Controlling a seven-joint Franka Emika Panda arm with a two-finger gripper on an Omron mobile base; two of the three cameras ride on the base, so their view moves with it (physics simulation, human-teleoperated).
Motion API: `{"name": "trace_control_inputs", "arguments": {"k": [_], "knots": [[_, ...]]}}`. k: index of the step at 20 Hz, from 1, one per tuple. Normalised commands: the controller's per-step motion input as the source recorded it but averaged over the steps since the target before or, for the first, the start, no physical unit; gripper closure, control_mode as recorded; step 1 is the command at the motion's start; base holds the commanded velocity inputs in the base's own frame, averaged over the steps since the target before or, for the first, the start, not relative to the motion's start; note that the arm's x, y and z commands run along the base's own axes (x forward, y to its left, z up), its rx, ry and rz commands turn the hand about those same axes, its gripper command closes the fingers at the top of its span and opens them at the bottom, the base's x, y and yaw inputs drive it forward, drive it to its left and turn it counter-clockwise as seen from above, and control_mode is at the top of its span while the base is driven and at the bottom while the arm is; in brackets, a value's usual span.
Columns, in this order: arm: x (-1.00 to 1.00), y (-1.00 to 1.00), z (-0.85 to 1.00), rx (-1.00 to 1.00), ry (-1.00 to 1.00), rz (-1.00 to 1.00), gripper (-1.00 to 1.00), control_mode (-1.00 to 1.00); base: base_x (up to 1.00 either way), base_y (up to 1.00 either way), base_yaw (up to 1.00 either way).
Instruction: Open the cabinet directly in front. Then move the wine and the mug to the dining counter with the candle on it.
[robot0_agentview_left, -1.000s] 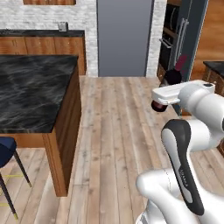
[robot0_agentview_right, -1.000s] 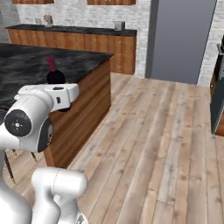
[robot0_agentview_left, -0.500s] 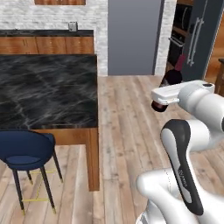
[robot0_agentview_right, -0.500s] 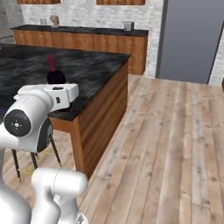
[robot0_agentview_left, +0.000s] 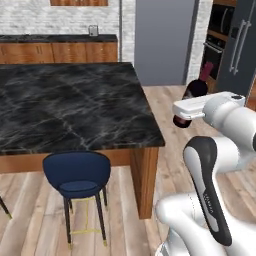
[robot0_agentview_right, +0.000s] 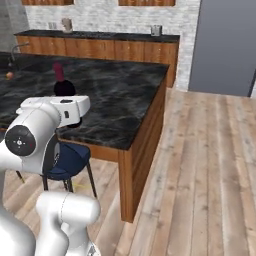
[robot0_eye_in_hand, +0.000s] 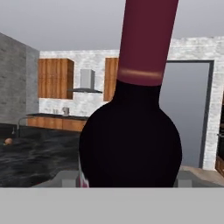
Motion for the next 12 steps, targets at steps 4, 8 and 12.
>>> {"name": "trace_control_inputs", "arguments": {"k": [4, 8, 12], "knots": [[0.0, 0.0, 0.0, 0.0, 0.0, 0.0, 1.0, 1.0, -0.19, 1.0, -0.02], [0.0, 0.0, 0.0, 0.0, 0.0, 0.0, 1.0, 1.0, -0.14, 1.0, -0.04], [0.0, 0.0, 0.0, 0.0, 0.0, 0.0, 1.0, 1.0, -0.21, 1.0, -0.08]]}}
